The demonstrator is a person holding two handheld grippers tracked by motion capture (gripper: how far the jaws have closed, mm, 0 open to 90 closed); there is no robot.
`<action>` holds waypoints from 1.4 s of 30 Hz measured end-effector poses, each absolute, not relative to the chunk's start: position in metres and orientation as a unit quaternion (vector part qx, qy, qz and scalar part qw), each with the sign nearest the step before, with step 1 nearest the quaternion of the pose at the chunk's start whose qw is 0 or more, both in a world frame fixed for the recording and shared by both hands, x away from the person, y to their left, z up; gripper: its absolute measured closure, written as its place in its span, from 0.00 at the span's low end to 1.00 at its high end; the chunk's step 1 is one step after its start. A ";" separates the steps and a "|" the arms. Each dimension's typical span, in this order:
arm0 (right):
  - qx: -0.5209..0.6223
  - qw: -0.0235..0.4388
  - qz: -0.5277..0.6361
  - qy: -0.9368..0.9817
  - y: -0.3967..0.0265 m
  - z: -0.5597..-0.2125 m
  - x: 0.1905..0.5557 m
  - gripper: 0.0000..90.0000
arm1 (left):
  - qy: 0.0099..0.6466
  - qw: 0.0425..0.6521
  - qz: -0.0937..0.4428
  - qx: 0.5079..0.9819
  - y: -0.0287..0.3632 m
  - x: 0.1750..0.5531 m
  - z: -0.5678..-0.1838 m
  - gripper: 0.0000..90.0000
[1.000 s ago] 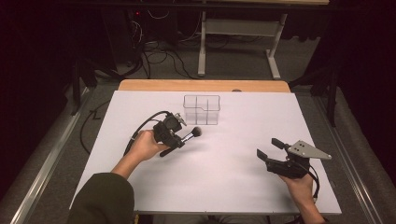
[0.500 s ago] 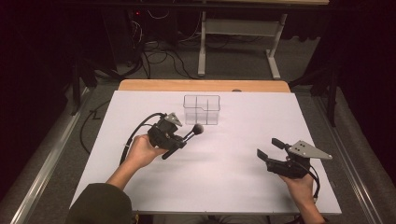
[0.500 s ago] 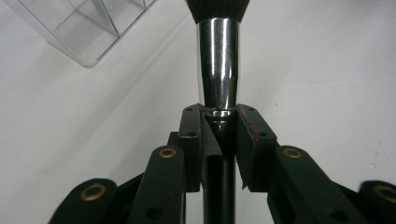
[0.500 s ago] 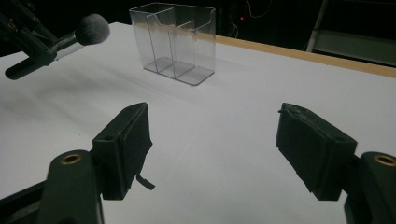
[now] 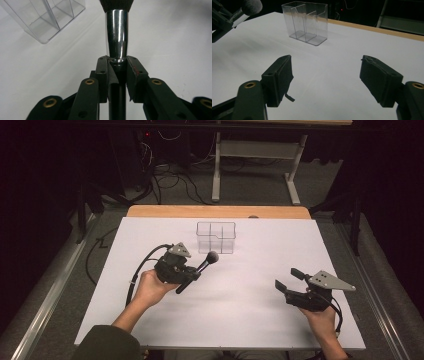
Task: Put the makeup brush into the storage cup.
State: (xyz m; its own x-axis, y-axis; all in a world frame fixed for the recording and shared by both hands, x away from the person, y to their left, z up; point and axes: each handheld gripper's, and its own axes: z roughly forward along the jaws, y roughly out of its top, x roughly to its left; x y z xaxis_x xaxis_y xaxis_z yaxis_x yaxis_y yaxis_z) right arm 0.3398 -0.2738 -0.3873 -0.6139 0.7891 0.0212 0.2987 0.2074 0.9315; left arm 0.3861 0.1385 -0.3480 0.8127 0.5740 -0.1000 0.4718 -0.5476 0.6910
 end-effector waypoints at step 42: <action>0.346 0.175 0.523 0.758 -0.260 -0.376 0.335 0.36 | 0.282 0.461 0.071 0.838 0.119 0.349 -0.353 0.81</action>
State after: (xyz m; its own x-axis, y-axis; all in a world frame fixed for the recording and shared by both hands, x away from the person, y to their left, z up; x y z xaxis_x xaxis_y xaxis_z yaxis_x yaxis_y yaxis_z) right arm 0.3354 -0.2599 -0.3763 -0.6985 0.7091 0.0964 0.3417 0.2121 0.9155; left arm 0.3493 0.1192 -0.3527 0.8303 0.5392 -0.1410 0.4075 -0.4146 0.8137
